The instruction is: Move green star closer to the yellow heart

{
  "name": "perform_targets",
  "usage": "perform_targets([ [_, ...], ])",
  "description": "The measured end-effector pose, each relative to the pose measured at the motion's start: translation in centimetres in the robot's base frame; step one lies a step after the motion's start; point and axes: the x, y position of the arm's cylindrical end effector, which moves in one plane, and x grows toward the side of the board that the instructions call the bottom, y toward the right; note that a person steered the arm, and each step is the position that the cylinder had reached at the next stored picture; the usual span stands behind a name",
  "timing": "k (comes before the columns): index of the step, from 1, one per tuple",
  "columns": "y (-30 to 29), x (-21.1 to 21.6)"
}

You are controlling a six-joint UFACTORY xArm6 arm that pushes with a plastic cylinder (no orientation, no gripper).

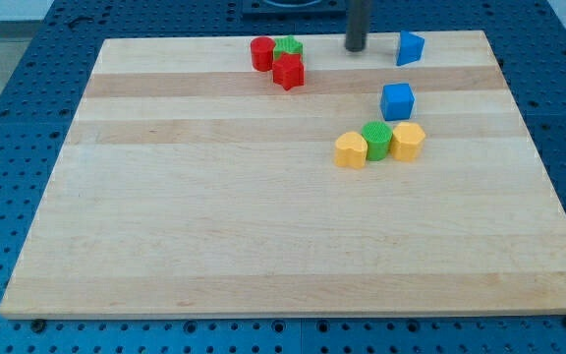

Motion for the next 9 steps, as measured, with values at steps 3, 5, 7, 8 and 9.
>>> perform_targets([
  [3,-10.4,1.5],
  [5,-12.4,6.9],
  [7,-14.6,14.9],
  [8,-13.4,15.6],
  [9,-18.2,14.6],
])
